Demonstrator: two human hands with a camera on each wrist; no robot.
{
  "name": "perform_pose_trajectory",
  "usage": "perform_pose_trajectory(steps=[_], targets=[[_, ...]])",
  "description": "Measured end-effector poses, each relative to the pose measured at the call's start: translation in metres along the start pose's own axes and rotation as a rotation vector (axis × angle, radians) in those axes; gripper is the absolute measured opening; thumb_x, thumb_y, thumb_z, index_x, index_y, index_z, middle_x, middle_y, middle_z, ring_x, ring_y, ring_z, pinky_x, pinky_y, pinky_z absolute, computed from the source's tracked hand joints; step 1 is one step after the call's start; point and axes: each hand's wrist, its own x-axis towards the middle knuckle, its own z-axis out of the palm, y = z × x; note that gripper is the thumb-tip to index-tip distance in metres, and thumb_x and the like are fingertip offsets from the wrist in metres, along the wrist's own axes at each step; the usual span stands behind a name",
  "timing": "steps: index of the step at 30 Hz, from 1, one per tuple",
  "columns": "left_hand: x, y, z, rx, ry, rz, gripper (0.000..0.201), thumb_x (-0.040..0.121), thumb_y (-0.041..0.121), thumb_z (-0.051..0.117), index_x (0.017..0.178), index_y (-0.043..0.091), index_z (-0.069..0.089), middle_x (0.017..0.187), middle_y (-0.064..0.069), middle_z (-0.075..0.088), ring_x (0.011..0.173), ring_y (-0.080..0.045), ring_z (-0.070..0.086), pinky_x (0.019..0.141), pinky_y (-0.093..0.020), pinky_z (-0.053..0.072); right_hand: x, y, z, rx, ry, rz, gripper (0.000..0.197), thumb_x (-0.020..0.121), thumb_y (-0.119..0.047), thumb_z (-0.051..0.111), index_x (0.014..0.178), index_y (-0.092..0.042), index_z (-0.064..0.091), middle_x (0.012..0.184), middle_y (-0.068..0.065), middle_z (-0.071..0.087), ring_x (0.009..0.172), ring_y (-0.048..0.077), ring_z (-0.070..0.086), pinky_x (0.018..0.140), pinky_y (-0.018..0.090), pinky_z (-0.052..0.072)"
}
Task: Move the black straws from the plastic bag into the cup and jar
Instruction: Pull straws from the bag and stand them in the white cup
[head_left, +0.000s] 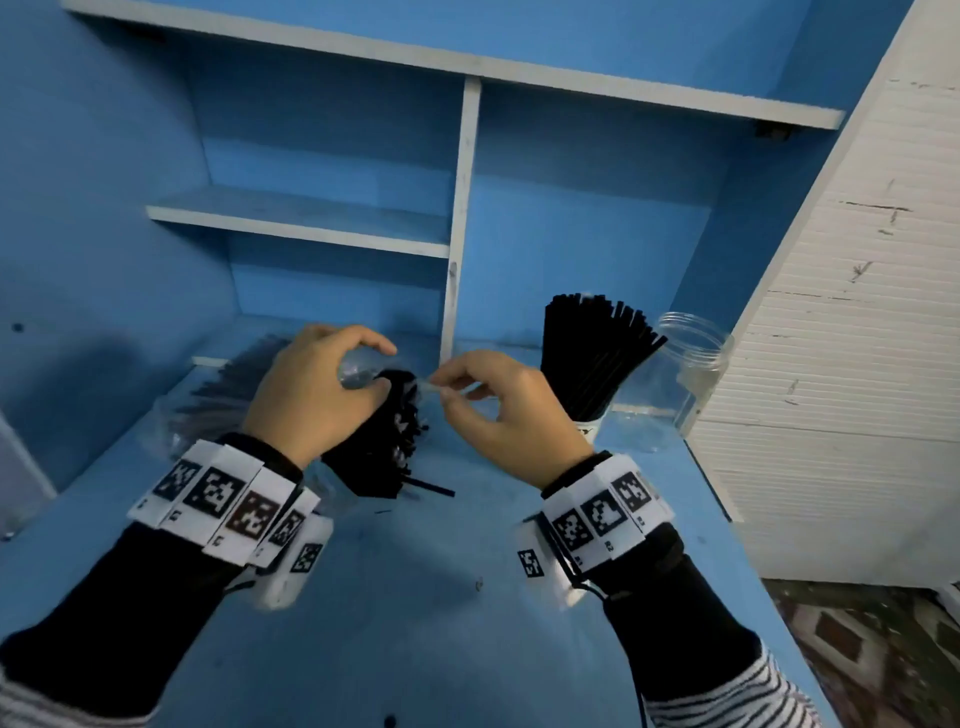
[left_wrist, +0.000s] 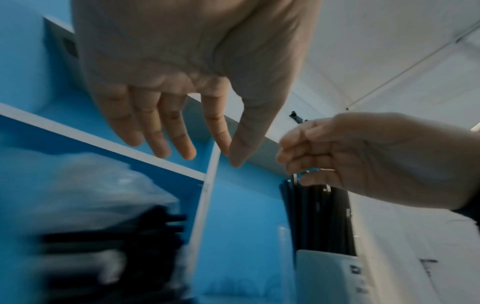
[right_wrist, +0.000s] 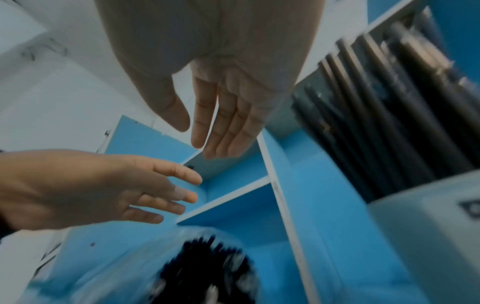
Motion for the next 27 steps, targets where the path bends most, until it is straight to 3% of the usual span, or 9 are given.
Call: perform_pose_trajectory(steps=[3, 5, 7, 9, 13, 17, 21, 24, 27], targets=[[-0.005, -0.022, -0.011, -0.031, -0.152, -0.010, 0.038, 0.075, 0.024, 0.075, 0.096, 0.054, 0.061, 0.113, -0.001, 0.062, 0.113, -0.017, 0.055, 0.101, -0.044, 0.044, 0.004, 0.000, 0.031, 0.008, -0.155, 0.052, 0.020, 0.087, -0.009, 0.064, 0.106, -0.007, 0.069, 0.105, 0.005, 0.068, 0.097, 0.015, 0.061, 0.087, 0.023, 0.048], [-0.010, -0.030, -0.013, -0.068, -0.171, -0.001, 0.045, 0.078, 0.012, 0.073, 0.104, 0.047, 0.064, 0.118, 0.002, 0.062, 0.118, -0.014, 0.053, 0.104, -0.044, 0.042, 0.008, -0.002, 0.048, -0.002, -0.232, 0.049, 0.023, 0.087, -0.011, 0.065, 0.109, -0.008, 0.069, 0.108, 0.004, 0.068, 0.100, 0.016, 0.061, 0.088, 0.017, 0.045], [-0.012, -0.037, -0.015, -0.118, -0.139, -0.010, 0.050, 0.079, 0.001, 0.070, 0.107, 0.042, 0.065, 0.118, 0.004, 0.063, 0.113, -0.013, 0.058, 0.102, -0.042, 0.046, 0.013, -0.005, 0.063, -0.022, -0.302, 0.053, 0.026, 0.086, -0.012, 0.066, 0.112, -0.007, 0.067, 0.112, 0.006, 0.067, 0.103, 0.017, 0.060, 0.084, 0.009, 0.038], [-0.015, -0.045, -0.016, -0.163, -0.121, -0.046, 0.050, 0.079, -0.002, 0.068, 0.105, 0.041, 0.065, 0.117, 0.007, 0.066, 0.109, -0.010, 0.061, 0.099, -0.041, 0.049, 0.017, -0.007, 0.075, -0.049, -0.344, 0.042, 0.032, 0.084, -0.010, 0.068, 0.115, -0.004, 0.064, 0.114, 0.012, 0.064, 0.106, 0.022, 0.058, 0.084, 0.010, 0.034], [-0.016, -0.055, -0.020, -0.207, -0.070, -0.118, 0.040, 0.080, 0.002, 0.070, 0.095, 0.040, 0.070, 0.109, 0.009, 0.070, 0.106, -0.008, 0.063, 0.098, -0.038, 0.049, 0.022, -0.005, 0.091, -0.107, -0.414, 0.016, 0.051, 0.081, -0.010, 0.071, 0.129, -0.006, 0.055, 0.126, 0.015, 0.055, 0.118, 0.025, 0.049, 0.099, 0.016, 0.031], [-0.017, -0.050, -0.025, -0.293, 0.002, -0.161, 0.035, 0.082, 0.005, 0.071, 0.092, 0.039, 0.067, 0.108, 0.011, 0.067, 0.103, -0.001, 0.057, 0.093, -0.022, 0.040, 0.023, 0.002, 0.095, -0.149, -0.424, 0.006, 0.057, 0.083, -0.015, 0.071, 0.137, -0.013, 0.050, 0.128, 0.012, 0.054, 0.119, 0.026, 0.051, 0.101, 0.025, 0.034], [-0.017, -0.046, -0.027, -0.344, 0.039, -0.178, 0.035, 0.081, 0.007, 0.073, 0.095, 0.039, 0.067, 0.104, 0.020, 0.064, 0.094, 0.016, 0.051, 0.086, -0.012, 0.037, 0.022, 0.007, 0.097, -0.174, -0.434, -0.018, 0.042, 0.086, -0.016, 0.069, 0.125, -0.008, 0.059, 0.123, 0.012, 0.056, 0.114, 0.028, 0.053, 0.101, 0.037, 0.041], [-0.016, -0.042, -0.026, -0.346, 0.072, -0.175, 0.035, 0.081, 0.007, 0.072, 0.101, 0.035, 0.069, 0.101, 0.025, 0.062, 0.093, 0.018, 0.052, 0.081, -0.005, 0.036, 0.024, 0.010, 0.095, -0.144, -0.420, -0.018, 0.043, 0.087, -0.013, 0.067, 0.129, -0.011, 0.057, 0.126, 0.011, 0.052, 0.115, 0.026, 0.052, 0.099, 0.027, 0.038], [-0.014, -0.038, -0.026, -0.342, 0.075, -0.170, 0.036, 0.082, 0.007, 0.072, 0.106, 0.033, 0.070, 0.102, 0.024, 0.062, 0.095, 0.017, 0.052, 0.089, -0.012, 0.039, 0.024, 0.011, 0.095, -0.146, -0.376, -0.013, 0.047, 0.091, -0.009, 0.061, 0.137, -0.014, 0.050, 0.133, 0.010, 0.045, 0.119, 0.024, 0.048, 0.097, 0.018, 0.031]])
